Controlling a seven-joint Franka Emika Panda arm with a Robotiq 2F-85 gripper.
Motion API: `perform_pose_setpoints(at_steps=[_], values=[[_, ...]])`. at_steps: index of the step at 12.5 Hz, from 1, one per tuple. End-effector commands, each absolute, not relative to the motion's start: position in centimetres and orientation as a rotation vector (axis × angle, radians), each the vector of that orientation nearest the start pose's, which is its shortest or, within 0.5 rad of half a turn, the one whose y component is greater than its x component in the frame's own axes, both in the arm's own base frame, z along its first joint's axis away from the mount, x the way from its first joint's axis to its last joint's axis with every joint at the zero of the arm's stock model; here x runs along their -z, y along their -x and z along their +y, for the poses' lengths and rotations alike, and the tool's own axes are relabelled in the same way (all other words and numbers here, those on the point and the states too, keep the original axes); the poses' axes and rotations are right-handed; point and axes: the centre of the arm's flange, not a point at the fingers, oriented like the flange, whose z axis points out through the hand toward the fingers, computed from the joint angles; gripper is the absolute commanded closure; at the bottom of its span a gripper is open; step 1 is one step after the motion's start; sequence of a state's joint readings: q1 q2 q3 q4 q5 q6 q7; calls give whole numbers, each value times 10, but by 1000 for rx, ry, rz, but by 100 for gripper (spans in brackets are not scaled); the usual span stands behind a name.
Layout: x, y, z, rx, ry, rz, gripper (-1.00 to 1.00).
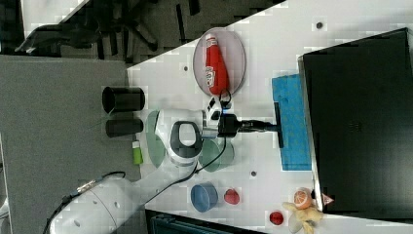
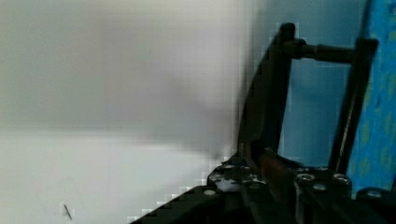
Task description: Flap open oven.
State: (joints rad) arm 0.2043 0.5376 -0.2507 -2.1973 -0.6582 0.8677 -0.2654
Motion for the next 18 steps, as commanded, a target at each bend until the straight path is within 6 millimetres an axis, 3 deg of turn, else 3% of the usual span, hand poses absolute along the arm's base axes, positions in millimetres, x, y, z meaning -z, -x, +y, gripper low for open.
perform_pose_setpoints(at_steps=[1, 5, 9, 12, 15, 18], values=[[-144, -538, -25, 110, -2642, -89, 65], [-212, -561, -11, -32, -2772, -338, 65], [-318, -573, -12, -101, -2904, -737, 65], [-413, -571, -12, 16, -2968, -1049, 65], [-501, -567, -11, 65, -2919, -1238, 65], [-554, -562, -11, 55, -2892, -1325, 65]])
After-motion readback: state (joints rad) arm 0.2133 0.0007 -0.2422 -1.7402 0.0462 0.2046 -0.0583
